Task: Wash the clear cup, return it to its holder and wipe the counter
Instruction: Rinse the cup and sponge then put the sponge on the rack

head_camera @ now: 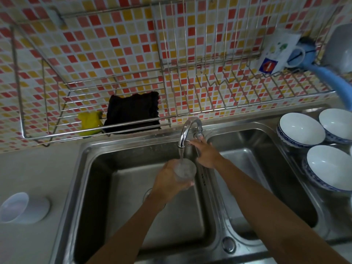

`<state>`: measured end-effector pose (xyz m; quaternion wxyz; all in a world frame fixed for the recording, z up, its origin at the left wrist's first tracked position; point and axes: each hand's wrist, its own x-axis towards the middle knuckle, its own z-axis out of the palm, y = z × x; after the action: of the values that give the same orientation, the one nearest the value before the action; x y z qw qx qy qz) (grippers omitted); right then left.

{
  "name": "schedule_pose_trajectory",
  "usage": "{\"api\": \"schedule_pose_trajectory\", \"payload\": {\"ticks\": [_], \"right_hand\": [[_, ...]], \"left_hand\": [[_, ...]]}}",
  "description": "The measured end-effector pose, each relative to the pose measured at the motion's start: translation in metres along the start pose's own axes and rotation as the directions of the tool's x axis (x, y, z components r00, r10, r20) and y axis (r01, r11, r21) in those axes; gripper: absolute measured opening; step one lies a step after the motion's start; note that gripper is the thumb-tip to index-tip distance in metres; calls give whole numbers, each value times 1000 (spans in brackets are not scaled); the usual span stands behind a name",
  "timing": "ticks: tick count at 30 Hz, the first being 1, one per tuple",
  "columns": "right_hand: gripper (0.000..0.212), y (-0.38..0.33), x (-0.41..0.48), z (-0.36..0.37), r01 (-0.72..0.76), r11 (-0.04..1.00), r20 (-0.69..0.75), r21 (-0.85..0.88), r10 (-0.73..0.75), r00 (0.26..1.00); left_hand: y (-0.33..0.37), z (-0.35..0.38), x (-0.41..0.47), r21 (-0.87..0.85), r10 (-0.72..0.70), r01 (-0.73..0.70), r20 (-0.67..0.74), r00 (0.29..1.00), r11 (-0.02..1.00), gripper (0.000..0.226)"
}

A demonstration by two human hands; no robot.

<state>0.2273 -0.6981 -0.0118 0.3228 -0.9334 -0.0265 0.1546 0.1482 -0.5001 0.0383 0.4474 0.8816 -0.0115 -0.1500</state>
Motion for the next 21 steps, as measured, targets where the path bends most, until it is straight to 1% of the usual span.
{"api": "schedule_pose_trajectory", "payload": {"ticks": [2, 4, 5, 6, 8, 9, 12, 15, 19, 21], "right_hand": [[84, -3, -3, -2, 0, 1000, -10, -4, 0, 1000], [80, -8, -6, -4, -20, 1000, -16, 15, 20, 1000], [78, -10, -8, -5, -27, 999, -21, 24, 28, 999], [76, -12, -9, -6, -31, 999, -27, 30, 31, 999], [75, -13, -9, -5, -25, 999, -40, 46, 27, 999], [75, -12, -7, -3, -22, 999, -42, 49, 24, 999], [75, -9, -4, -1, -14, 1000, -38, 24, 15, 999], [74, -9, -4, -1, -8, 1000, -35, 15, 8, 999], [72, -12, -5, -2, -22, 1000, -44, 17, 22, 999], [71, -10, -5, -1, -20, 999, -31, 37, 22, 999]], "left_hand": [[-4, -2, -1, -33, -22, 21, -54, 998, 999, 62], [-8, -7, 2, -20, -44, 41, -122, 992, 999, 68], [-10, -8, 3, 9, -33, 35, -128, 991, 999, 74], [-12, -8, 4, 60, -15, 21, -105, 994, 998, 80], [-13, -6, 2, 159, 16, -8, -49, 999, 987, 84], [-12, -5, 2, 174, 23, -13, -55, 998, 985, 84], [-8, -2, 4, 117, 5, 8, -108, 994, 993, 87], [-7, 7, 1, 99, 32, -27, -45, 998, 995, 84], [-16, 13, 2, 19, -17, 20, -117, 993, 1000, 85], [-19, 12, 3, 33, -6, 9, -95, 995, 999, 87]]}}
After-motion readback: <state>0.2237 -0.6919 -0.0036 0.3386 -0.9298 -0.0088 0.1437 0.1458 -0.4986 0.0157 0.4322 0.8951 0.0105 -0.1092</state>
